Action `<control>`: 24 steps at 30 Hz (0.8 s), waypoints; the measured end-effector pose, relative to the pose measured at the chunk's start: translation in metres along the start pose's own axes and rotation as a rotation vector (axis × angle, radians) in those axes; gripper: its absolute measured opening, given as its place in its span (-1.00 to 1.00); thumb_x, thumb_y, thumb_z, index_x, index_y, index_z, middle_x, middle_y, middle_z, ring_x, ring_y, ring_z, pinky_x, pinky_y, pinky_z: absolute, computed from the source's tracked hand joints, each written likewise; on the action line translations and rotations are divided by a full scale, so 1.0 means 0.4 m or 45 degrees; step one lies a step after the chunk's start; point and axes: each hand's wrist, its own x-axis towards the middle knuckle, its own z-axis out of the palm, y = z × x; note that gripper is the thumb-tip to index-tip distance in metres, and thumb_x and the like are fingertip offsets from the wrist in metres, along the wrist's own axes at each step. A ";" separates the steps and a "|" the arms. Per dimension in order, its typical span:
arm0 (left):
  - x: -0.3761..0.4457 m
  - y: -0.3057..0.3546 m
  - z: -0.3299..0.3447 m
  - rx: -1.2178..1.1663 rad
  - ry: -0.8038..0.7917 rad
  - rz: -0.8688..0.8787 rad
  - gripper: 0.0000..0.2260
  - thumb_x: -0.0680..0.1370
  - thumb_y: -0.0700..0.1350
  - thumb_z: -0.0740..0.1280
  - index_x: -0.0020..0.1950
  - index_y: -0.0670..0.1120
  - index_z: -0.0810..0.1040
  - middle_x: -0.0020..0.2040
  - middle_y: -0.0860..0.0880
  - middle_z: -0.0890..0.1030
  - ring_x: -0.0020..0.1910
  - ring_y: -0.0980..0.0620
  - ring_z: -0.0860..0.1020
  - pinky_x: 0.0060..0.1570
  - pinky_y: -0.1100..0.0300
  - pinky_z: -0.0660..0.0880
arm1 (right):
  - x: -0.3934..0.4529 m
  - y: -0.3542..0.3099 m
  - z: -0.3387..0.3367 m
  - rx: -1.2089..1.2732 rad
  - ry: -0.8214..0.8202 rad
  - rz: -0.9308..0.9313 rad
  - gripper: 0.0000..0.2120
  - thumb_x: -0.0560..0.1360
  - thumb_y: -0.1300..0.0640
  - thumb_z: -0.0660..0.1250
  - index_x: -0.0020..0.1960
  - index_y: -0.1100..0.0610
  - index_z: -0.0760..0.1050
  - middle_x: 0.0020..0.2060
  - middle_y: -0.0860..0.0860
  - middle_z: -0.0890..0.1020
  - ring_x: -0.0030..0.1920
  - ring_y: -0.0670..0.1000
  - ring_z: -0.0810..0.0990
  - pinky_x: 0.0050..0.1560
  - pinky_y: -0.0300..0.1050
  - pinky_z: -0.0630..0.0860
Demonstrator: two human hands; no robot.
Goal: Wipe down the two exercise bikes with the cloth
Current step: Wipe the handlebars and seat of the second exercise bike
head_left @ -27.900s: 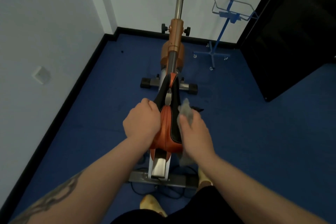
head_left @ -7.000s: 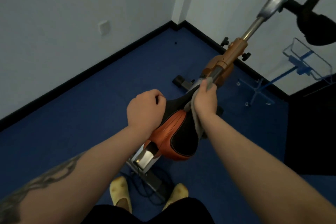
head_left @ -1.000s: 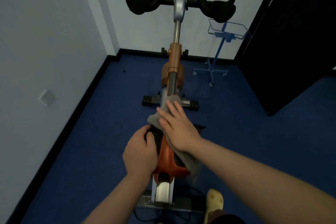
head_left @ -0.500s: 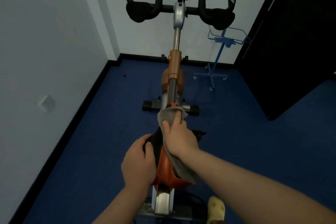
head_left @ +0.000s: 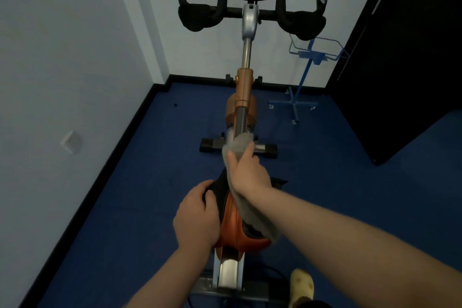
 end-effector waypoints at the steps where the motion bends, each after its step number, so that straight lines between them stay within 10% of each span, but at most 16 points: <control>1: -0.001 0.001 0.000 -0.004 0.001 0.003 -0.72 0.62 -0.08 0.15 0.27 0.05 0.55 0.08 0.10 0.62 0.02 0.11 0.55 -0.06 0.10 0.48 | 0.031 -0.023 -0.011 0.096 0.019 0.042 -0.33 0.63 -0.25 -0.11 0.57 0.16 -0.04 0.41 0.21 0.37 0.28 0.22 0.46 0.16 0.07 0.43; 4: -0.002 0.001 0.000 -0.018 0.009 0.015 -0.72 0.63 -0.08 0.15 0.26 0.05 0.56 0.08 0.10 0.62 0.03 0.10 0.55 -0.01 0.06 0.51 | 0.060 -0.044 -0.024 0.189 0.066 0.061 -0.41 0.64 -0.20 -0.10 0.52 0.16 0.10 0.39 0.19 0.40 0.30 0.21 0.46 0.22 0.08 0.44; 8: 0.000 -0.001 -0.001 -0.013 0.007 0.024 -0.72 0.62 -0.08 0.16 0.26 0.05 0.56 0.10 0.10 0.62 0.05 0.09 0.55 0.03 0.03 0.51 | -0.083 0.055 0.003 -0.105 -0.009 -0.132 -0.32 0.59 -0.28 -0.13 0.58 0.04 -0.19 0.43 0.17 0.34 0.16 0.21 0.55 0.08 0.09 0.49; 14: -0.001 0.002 -0.002 -0.025 0.018 0.051 -0.73 0.61 -0.10 0.17 0.24 0.05 0.57 0.06 0.10 0.62 0.01 0.10 0.56 0.00 0.04 0.52 | 0.017 -0.007 -0.030 0.126 -0.014 0.123 -0.44 0.65 -0.19 -0.11 0.43 0.21 0.22 0.28 0.22 0.49 0.21 0.23 0.51 0.12 0.05 0.44; 19: -0.001 0.001 -0.004 -0.038 0.014 0.040 -0.72 0.62 -0.08 0.15 0.25 0.05 0.57 0.04 0.10 0.63 0.00 0.10 0.56 0.00 0.02 0.52 | -0.080 0.051 -0.028 -0.005 0.010 -0.076 -0.45 0.64 -0.17 -0.12 0.52 0.11 0.08 0.23 0.15 0.54 0.12 0.18 0.56 0.10 0.07 0.51; 24: -0.007 0.003 0.000 -0.186 0.095 -0.062 -0.74 0.64 -0.06 0.14 0.14 0.04 0.62 -0.04 0.10 0.63 -0.07 0.12 0.55 -0.14 0.18 0.46 | -0.228 0.084 0.014 -0.282 0.163 -0.297 -0.42 0.63 -0.18 -0.13 0.59 0.03 -0.03 0.54 0.08 0.15 0.45 0.10 0.27 0.39 0.09 0.31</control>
